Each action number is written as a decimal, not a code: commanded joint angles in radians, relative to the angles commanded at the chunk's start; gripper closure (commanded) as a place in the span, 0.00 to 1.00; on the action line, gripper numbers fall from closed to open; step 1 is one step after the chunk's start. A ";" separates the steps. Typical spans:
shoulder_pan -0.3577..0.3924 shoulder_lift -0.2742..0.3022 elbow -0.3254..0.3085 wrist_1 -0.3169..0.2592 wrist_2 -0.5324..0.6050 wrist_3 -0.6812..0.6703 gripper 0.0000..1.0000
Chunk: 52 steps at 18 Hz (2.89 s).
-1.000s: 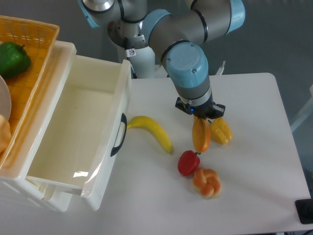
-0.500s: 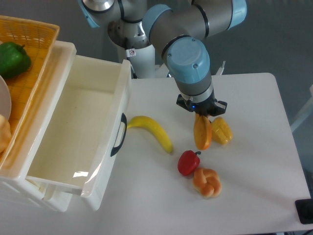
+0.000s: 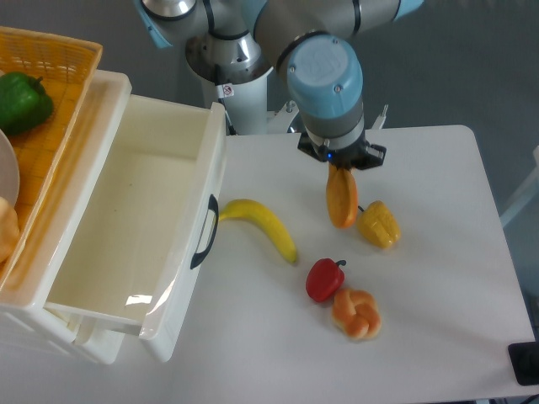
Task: Place the long bread in the upper white drawer
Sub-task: 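Lift the long orange bread and carry it toward the open white drawer, then move the held bread over the drawer and lower it inside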
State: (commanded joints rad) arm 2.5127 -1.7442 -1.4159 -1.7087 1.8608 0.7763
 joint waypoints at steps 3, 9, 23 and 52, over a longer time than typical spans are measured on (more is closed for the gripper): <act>-0.003 0.026 0.003 -0.037 -0.095 -0.067 1.00; -0.023 0.058 0.034 -0.043 -0.230 -0.097 1.00; -0.086 0.140 0.077 -0.042 -0.428 -0.252 1.00; -0.186 0.126 0.040 0.101 -0.537 -0.391 1.00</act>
State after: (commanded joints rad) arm 2.3271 -1.6183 -1.3760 -1.6076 1.3238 0.3850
